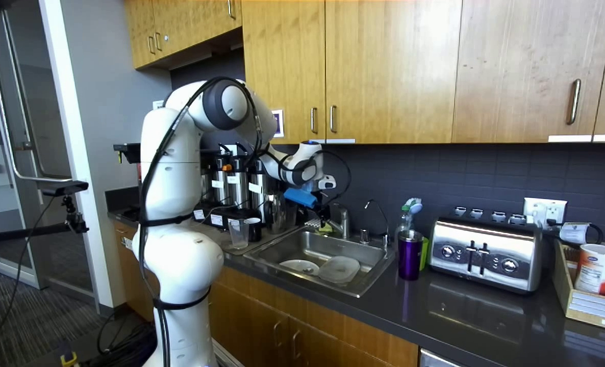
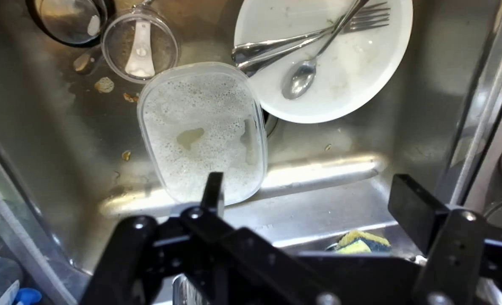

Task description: Move the faucet head to the left and then push the faucet handle upwards

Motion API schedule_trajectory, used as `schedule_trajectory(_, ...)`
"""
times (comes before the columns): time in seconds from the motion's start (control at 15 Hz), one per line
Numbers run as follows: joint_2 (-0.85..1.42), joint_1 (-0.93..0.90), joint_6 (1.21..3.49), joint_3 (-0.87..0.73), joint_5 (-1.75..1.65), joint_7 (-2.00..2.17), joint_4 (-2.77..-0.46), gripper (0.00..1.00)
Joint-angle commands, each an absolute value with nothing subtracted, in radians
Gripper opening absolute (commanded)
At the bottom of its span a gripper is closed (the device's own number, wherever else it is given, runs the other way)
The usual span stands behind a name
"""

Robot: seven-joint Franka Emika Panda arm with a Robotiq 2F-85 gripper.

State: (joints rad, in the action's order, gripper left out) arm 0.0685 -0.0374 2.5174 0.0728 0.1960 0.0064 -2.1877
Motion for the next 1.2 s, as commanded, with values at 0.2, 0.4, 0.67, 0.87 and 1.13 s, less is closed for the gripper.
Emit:
schedule_trajectory(0.2, 0.045, -0.041, 2.588, 0.068, 0.207, 0.010, -2.176, 1.00)
schedule_trajectory(0.4, 0.069, -0.040, 2.613, 0.067, 0.212, 0.010, -2.154, 1.00)
schedule_trajectory(0.67, 0.118, -0.041, 2.629, 0.070, 0.225, 0.021, -2.097, 0.89)
schedule_trajectory(0.87, 0.172, -0.040, 2.635, 0.070, 0.224, 0.045, -2.034, 0.60)
schedule_trajectory(1.13, 0.245, -0.033, 2.636, 0.068, 0.228, 0.076, -1.950, 0.27)
